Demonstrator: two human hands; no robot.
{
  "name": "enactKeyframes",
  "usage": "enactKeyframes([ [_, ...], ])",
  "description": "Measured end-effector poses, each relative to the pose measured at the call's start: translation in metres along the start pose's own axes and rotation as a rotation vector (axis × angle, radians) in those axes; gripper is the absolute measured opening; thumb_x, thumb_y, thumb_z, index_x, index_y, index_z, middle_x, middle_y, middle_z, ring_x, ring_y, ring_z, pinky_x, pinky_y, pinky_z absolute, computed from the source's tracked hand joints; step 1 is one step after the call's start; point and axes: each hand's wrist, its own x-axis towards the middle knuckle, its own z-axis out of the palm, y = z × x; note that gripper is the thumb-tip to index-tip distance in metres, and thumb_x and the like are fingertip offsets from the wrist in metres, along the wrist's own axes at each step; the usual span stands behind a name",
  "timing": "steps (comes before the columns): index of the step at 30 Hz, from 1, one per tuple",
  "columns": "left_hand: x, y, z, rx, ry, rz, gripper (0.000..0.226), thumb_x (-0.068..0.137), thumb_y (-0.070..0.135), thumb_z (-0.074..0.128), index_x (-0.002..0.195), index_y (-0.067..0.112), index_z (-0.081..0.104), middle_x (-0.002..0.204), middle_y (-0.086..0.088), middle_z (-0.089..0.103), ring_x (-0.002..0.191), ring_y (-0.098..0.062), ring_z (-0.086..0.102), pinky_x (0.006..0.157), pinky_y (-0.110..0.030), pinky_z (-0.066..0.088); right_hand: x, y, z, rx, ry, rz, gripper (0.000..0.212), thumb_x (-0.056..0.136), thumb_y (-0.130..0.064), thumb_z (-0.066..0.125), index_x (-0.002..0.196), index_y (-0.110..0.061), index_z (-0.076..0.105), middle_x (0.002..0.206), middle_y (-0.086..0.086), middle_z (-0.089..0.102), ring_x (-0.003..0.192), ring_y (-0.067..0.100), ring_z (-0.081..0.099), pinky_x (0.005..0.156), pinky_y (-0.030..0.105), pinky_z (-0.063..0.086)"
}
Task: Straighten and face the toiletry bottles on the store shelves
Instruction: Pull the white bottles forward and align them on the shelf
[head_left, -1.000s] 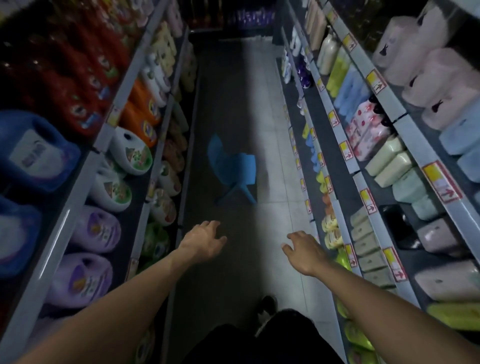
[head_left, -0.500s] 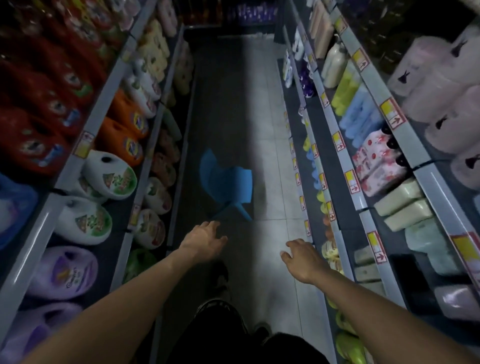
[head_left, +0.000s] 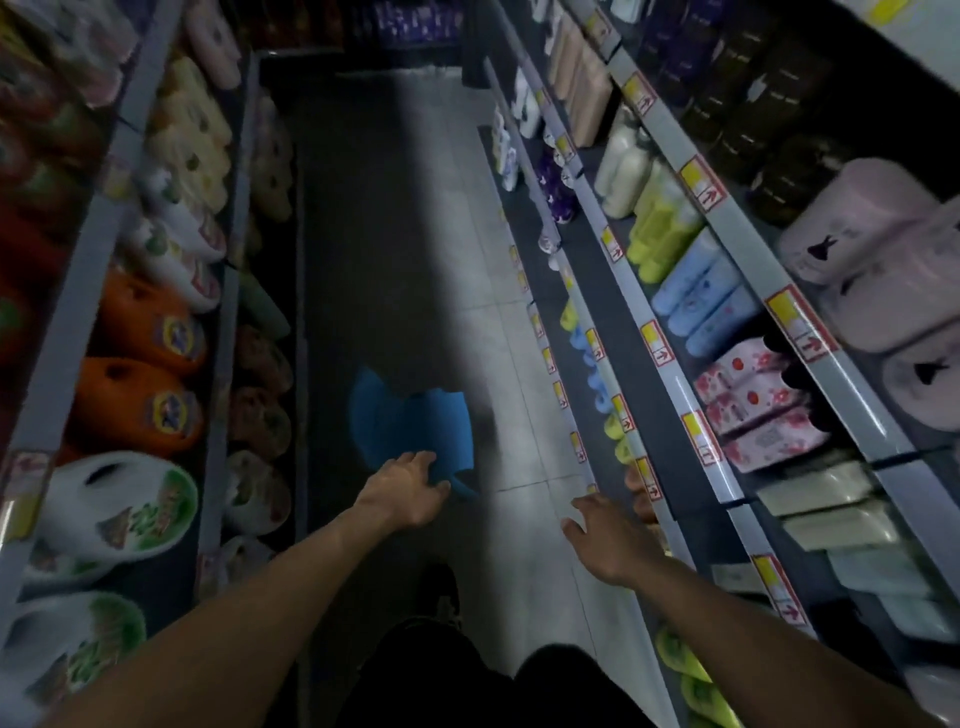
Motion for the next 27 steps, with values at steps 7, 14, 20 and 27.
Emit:
enactKeyframes([
  [7, 0.074, 0.032, -0.048, 0.109, -0.068, 0.111, 0.071, 0.103, 0.050, 0.047, 0.162, 0.017, 0.027, 0.167, -0.011, 0.030, 0.152, -0.031, 0.030, 0.123, -0.044, 0.028, 0.031, -0.007, -0.043, 0.102, 0.045, 0.107, 0.059, 0.109, -0.048, 0.038, 0.159, -0.015, 0.038, 0.164, 0.006, 0.037, 0.150, 0.028, 0.035, 0.120, 0.038, 0.031],
  [14, 0.131, 0.096, -0.073, 0.210, -0.147, 0.204, 0.074, 0.094, 0.055, 0.043, 0.153, 0.010, 0.041, 0.154, -0.017, 0.047, 0.142, -0.034, 0.044, 0.117, -0.041, 0.036, 0.062, 0.030, -0.060, 0.209, 0.055, 0.207, 0.061, 0.108, -0.051, 0.038, 0.158, -0.017, 0.039, 0.166, 0.007, 0.032, 0.153, 0.030, 0.028, 0.123, 0.042, 0.028],
  [20, 0.191, 0.166, -0.086, 0.283, -0.121, 0.229, 0.052, 0.104, 0.035, 0.049, 0.149, 0.011, 0.045, 0.153, -0.015, 0.049, 0.139, -0.034, 0.048, 0.115, -0.040, 0.038, 0.106, 0.076, -0.092, 0.290, 0.060, 0.229, 0.063, 0.107, -0.051, 0.040, 0.157, -0.012, 0.037, 0.161, 0.011, 0.040, 0.143, 0.034, 0.041, 0.113, 0.045, 0.041],
  [27, 0.240, 0.231, -0.108, 0.285, -0.119, 0.259, 0.065, 0.102, 0.046, 0.054, 0.157, 0.017, 0.037, 0.155, -0.017, 0.046, 0.137, -0.036, 0.049, 0.115, -0.042, 0.040, 0.136, 0.123, -0.128, 0.341, 0.075, 0.271, 0.052, 0.107, -0.047, 0.042, 0.136, -0.004, 0.053, 0.140, 0.017, 0.051, 0.123, 0.035, 0.053, 0.092, 0.037, 0.043],
])
